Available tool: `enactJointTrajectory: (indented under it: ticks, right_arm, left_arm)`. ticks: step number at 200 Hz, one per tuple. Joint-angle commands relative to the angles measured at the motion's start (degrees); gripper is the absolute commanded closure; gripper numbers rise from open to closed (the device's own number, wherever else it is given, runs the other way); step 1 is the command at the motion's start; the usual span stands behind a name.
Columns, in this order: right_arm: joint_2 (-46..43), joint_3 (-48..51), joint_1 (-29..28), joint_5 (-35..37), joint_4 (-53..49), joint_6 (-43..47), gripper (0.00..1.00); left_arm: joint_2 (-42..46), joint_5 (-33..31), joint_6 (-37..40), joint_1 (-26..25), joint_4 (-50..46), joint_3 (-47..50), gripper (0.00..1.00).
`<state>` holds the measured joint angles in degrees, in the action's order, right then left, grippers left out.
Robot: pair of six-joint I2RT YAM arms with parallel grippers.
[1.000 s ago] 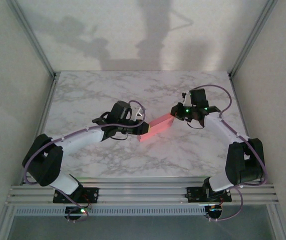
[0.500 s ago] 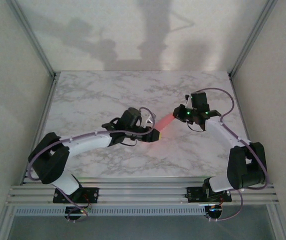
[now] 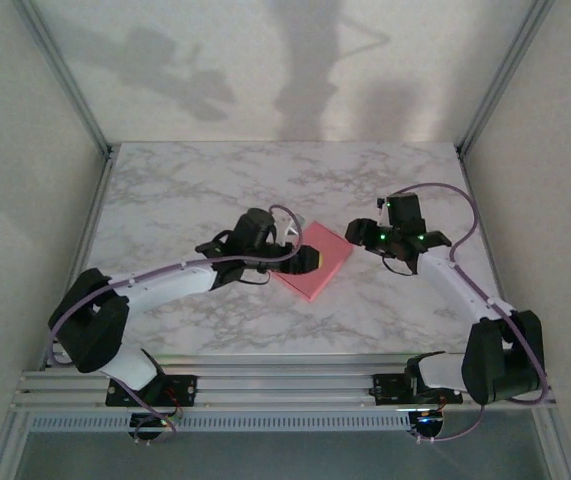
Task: Fold the paper box
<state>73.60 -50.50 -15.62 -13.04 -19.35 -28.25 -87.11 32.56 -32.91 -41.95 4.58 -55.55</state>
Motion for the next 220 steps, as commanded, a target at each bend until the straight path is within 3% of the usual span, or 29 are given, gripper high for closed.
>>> enactJointTrajectory:
  ticks: [1,11,18,90,143,193,220]
  right_arm:
    - [-4.16,0.50,0.14,1.60,-0.10,4.57,0.17]
    - [-5.90,0.34,0.21,2.74,-0.37,5.64,0.02]
    - [-6.99,0.19,0.20,3.73,-0.66,6.23,0.01]
    - [-12.87,-0.39,0.25,19.28,-1.17,8.31,0.01]
    - [-15.45,8.49,0.26,29.61,8.46,10.24,0.01]
    - [-13.36,13.94,0.44,36.50,15.06,16.54,0.01]
    - [-9.32,15.50,0.60,38.38,19.59,19.74,0.01]
  left_arm:
    - [4.93,-4.02,1.82,3.65,2.97,1.09,0.20]
    - [6.82,-5.38,2.28,5.74,3.71,1.95,0.07]
    - [8.23,-6.52,3.05,7.11,4.15,2.66,0.01]
    - [23.82,-30.55,15.32,20.09,11.90,16.26,0.00]
    - [28.28,-47.60,21.31,27.32,19.29,27.83,0.01]
    - [23.04,-47.66,23.77,38.78,34.66,37.37,0.01]
    - [16.84,-48.38,26.81,40.98,48.62,41.79,0.01]
